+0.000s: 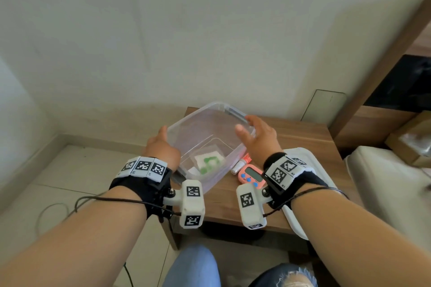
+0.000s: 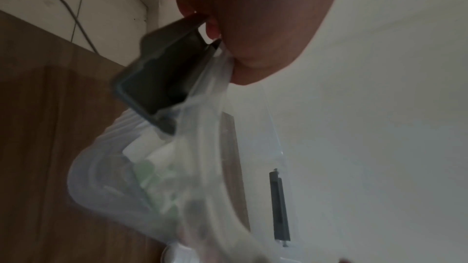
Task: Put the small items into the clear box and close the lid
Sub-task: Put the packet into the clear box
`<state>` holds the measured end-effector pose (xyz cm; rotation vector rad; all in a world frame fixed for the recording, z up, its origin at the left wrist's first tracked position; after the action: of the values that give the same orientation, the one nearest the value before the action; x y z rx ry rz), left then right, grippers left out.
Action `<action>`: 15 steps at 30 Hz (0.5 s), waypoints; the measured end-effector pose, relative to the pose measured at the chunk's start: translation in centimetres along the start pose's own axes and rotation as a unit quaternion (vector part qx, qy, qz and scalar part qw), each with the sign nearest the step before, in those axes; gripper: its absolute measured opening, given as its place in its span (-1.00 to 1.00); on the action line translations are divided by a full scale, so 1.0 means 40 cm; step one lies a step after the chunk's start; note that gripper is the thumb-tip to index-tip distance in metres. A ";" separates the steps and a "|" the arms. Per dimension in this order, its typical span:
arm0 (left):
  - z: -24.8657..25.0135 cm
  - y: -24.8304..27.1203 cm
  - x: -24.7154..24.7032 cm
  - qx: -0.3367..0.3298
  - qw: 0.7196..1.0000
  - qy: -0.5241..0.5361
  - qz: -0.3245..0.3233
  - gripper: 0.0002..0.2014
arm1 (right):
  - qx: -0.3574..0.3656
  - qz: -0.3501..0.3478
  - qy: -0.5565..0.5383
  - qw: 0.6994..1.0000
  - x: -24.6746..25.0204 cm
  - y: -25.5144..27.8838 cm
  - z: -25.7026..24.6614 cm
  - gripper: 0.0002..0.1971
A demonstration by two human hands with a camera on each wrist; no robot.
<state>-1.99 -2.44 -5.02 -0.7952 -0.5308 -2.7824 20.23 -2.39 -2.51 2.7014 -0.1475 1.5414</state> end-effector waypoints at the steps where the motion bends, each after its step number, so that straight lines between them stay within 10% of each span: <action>1: -0.004 0.000 -0.001 0.002 1.000 -0.008 0.002 -0.20 | -0.035 0.031 0.001 0.999 -0.004 0.002 0.019 -0.42; 6: -0.011 0.003 -0.015 0.012 0.999 -0.035 0.004 -0.23 | -0.207 -0.033 0.073 0.975 -0.055 0.013 0.144 -0.49; 15: -0.003 0.015 -0.016 0.013 0.999 -0.033 -0.003 -0.25 | -0.149 -0.163 0.207 0.953 -0.155 0.025 0.160 -0.36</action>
<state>-1.35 -2.99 -5.29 -0.8835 -0.5791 -2.7572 22.49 -3.43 -11.14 2.0050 0.0701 1.7634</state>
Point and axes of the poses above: each hand's wrist, its own y-axis away from the middle knuckle, its own x-axis out of the back of the hand, z = x × y, the point moved 2 cm from there along -y, towards the middle knuckle, and after that the axes turned 14 degrees about y, right-handed, at the moved point
